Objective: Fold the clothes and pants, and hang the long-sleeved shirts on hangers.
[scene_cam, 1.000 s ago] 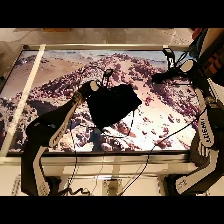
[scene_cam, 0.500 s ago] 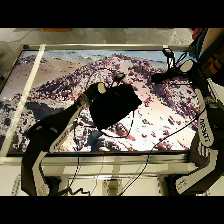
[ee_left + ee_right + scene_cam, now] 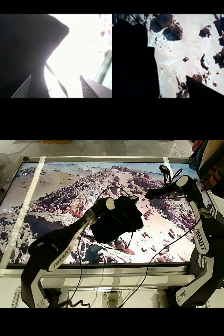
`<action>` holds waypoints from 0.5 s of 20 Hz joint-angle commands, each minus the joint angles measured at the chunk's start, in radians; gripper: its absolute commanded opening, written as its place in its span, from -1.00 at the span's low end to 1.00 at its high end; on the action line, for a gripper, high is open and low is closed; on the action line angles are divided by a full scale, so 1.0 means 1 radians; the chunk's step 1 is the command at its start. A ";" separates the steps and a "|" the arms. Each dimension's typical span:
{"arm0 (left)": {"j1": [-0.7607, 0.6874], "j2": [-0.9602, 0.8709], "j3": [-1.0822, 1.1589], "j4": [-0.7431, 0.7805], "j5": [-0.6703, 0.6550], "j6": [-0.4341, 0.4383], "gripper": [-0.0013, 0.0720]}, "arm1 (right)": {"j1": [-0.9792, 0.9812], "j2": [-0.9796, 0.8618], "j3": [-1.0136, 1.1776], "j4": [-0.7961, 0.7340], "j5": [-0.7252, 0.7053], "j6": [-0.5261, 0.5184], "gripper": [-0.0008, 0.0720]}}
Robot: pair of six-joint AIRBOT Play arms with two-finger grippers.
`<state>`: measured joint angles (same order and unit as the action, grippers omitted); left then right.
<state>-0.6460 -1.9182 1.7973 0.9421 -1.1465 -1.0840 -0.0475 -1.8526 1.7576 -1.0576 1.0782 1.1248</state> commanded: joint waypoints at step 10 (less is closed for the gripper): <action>0.301 0.300 0.001 0.138 -0.089 -0.071 0.37 | 0.242 -0.039 0.000 -0.126 0.040 -0.149 0.95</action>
<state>-0.4072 -1.6642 1.7981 1.0592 -1.2232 -1.1316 0.1425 -1.8900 1.7576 -1.0954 1.0916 0.9813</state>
